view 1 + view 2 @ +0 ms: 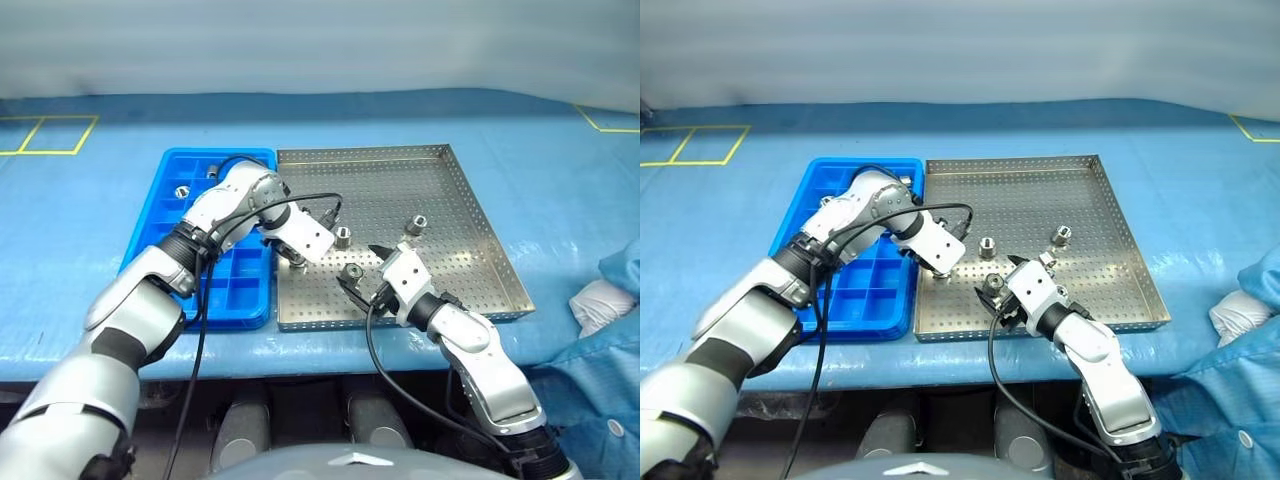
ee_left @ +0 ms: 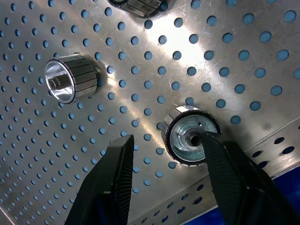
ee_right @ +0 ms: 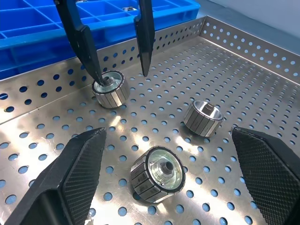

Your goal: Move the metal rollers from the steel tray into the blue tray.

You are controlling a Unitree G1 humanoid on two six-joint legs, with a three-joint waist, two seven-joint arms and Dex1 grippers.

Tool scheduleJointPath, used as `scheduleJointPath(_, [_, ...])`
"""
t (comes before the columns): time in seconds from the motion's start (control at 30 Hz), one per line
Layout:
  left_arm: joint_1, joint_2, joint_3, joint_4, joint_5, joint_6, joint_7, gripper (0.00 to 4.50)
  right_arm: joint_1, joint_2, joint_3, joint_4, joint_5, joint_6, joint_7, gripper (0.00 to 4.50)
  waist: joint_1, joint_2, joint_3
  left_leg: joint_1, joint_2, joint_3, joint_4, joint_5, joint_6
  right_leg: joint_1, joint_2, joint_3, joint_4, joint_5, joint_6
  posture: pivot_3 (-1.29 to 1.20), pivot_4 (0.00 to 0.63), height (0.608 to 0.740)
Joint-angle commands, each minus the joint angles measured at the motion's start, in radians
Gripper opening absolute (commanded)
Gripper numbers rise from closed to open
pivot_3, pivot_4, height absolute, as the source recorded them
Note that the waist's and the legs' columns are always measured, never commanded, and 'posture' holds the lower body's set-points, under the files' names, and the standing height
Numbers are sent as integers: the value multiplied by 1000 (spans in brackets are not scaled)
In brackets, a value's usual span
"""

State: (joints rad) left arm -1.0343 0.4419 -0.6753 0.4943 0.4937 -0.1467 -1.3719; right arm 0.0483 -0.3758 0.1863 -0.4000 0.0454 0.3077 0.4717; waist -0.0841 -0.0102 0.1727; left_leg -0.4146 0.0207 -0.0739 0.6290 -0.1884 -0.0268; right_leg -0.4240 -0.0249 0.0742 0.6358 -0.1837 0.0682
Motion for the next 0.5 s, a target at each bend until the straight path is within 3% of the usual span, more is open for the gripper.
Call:
scheduleJointPath(0.03, [-20,-11,-3,17,4,-13,-8,2463,-12,6,-7,-14,0,-23,-6,4500,-1,0,0,0,0,0,0,0,0,0,0,0,0,0,0,-98,150,740])
scheduleJointPath(0.2, [-11,-26,-14,30,15,-17,-12,2463,-15,6,-6,-16,-3,-23,-6,4500,-1,0,0,1,0,0,1,0,0,0,0,1,3,0,0,-100,150,740])
scheduleJointPath(0.3, [-9,-31,-11,34,12,-15,-18,1935,-14,5,-7,-16,-7,-26,-7,4500,-2,0,0,1,0,1,2,0,0,0,0,1,5,-1,-1,-102,150,740])
scheduleJointPath(0.43, [-9,-31,-12,40,24,-16,-13,690,-14,6,-9,-16,-7,-26,-10,4500,-3,0,0,1,0,1,3,0,0,-1,0,1,6,-1,-1,-102,150,740])
scheduleJointPath(0.5, [-10,-29,-13,45,28,-18,-9,690,-15,6,-9,-15,-7,-27,-12,4500,-5,0,0,1,0,1,3,0,0,-1,0,1,7,-1,-1,-99,150,740])
